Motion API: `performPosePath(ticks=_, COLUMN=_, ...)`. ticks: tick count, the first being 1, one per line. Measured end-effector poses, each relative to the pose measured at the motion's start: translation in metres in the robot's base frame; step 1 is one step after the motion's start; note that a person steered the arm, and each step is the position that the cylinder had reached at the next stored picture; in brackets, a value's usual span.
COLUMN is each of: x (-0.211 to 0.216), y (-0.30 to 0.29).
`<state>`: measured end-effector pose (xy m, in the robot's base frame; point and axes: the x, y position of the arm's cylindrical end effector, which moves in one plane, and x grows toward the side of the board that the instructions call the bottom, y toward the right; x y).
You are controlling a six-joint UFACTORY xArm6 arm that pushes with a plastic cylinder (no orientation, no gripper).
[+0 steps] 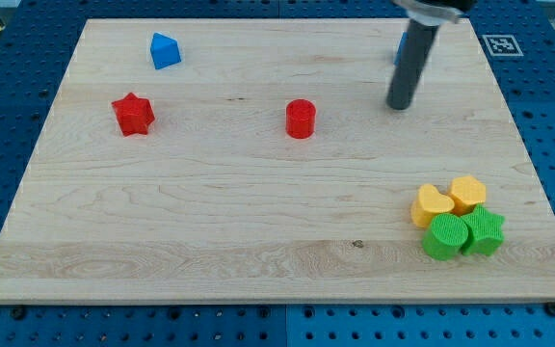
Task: Move the red circle left to the green circle
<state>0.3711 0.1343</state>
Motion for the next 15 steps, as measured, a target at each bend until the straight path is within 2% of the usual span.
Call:
performPosePath(ticks=1, x=0.000, y=-0.050)
performPosePath(ticks=2, x=0.010, y=-0.062)
performPosePath(ticks=3, x=0.037, y=-0.062)
performPosePath(ticks=4, x=0.023, y=-0.085)
performPosePath(ticks=5, x=-0.015, y=-0.125)
performPosePath(ticks=6, x=0.016, y=-0.147)
performPosePath(ticks=7, x=0.036, y=-0.136)
performPosePath(ticks=9, x=0.006, y=-0.112)
performPosePath(ticks=10, x=0.037, y=-0.103)
performPosePath(ticks=13, x=0.050, y=-0.106)
performPosePath(ticks=15, x=0.077, y=-0.106)
